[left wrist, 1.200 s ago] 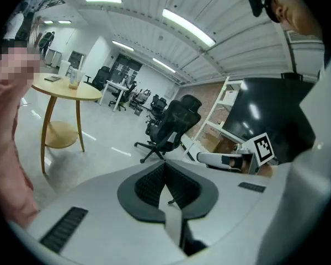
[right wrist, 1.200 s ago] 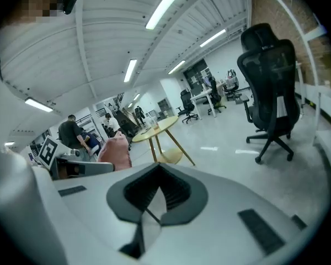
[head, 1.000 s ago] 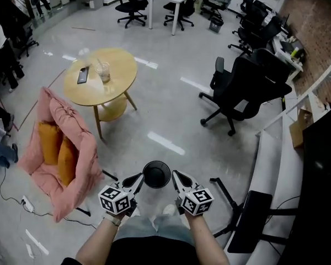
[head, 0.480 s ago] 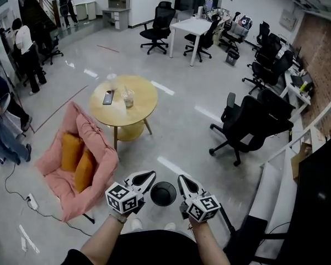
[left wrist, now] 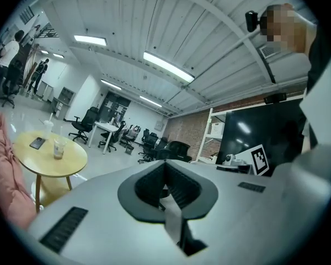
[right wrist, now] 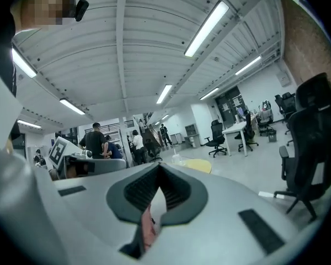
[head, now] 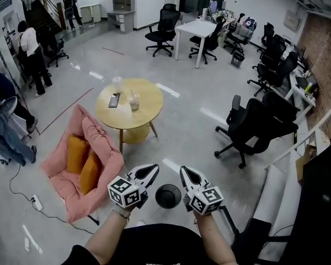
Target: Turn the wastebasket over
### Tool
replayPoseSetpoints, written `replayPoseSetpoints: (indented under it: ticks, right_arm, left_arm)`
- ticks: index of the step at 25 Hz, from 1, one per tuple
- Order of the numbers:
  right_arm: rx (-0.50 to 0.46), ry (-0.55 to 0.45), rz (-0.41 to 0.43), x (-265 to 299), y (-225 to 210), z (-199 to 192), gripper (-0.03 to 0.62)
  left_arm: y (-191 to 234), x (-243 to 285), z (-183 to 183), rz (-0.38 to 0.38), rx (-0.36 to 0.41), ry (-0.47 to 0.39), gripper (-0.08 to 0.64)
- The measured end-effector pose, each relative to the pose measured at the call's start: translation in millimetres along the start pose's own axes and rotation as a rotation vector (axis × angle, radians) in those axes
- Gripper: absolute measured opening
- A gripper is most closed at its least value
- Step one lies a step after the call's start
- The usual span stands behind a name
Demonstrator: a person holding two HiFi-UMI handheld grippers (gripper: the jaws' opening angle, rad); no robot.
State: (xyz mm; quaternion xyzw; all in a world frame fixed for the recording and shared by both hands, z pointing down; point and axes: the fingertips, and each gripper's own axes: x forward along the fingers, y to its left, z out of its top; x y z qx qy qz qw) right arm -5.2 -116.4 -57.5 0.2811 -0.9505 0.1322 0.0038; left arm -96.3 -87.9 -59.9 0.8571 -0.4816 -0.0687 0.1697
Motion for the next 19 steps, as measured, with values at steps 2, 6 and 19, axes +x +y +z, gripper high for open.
replayPoseSetpoints:
  ticks: [2,6,19]
  right_arm:
    - [-0.010,0.003,0.006,3,0,1,0.009]
    - [-0.013,0.007,0.004,8,-4,4,0.009]
    - [-0.046,0.007,-0.004,16,7,9,0.010]
  left_arm:
    - [0,1,1,-0.008,0.016,0.007,0.014]
    - [3,4,10,-0.012,0.026,0.007,0.014]
    - [10,-7,23,-0.045,-0.016,-0.037,0.014]
